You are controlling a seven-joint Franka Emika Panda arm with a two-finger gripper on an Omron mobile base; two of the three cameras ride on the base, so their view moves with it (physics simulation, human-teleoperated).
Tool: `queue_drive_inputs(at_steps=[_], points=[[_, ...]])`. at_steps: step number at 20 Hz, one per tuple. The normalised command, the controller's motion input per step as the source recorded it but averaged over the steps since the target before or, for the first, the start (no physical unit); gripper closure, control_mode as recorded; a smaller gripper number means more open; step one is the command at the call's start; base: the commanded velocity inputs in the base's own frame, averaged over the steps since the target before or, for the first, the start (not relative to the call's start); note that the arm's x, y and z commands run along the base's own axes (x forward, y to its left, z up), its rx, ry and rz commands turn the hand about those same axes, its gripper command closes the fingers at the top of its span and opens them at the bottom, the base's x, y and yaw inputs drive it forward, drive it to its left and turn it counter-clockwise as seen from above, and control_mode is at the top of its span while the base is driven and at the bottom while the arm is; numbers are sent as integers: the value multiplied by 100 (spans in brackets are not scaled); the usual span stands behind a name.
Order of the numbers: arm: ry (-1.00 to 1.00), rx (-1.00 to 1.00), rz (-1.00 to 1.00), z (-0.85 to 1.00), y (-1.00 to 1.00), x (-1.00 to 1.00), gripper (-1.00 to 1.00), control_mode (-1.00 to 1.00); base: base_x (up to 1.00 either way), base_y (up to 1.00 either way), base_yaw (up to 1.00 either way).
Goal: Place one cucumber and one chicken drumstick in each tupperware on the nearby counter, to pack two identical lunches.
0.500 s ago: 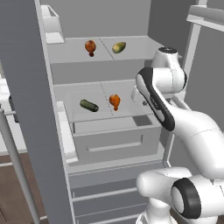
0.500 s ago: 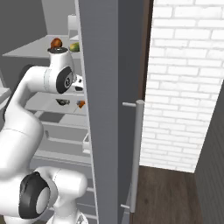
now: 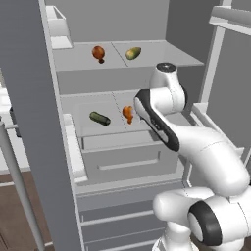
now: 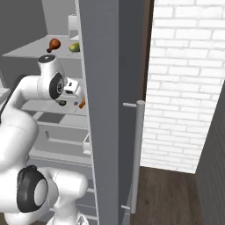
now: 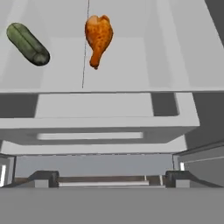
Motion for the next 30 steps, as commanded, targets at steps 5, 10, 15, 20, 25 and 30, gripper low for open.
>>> queue_drive_inputs(at_steps=[5,10,15,20,25,30], points=[[-9,0,-11,-18,46,89,-100,-100,0,0,0],[0,-1,-3,-35,2,81,-100,-100,0,0,0],[0,0,0,-46,-18,64,-100,-100,0,0,0],[2,0,1,-19,-2,40,-100,-100,0,0,0],[1,-3,0,-13,0,33,-100,-100,0,0,0],[0,-2,0,-14,0,39,-100,-100,0,0,0]])
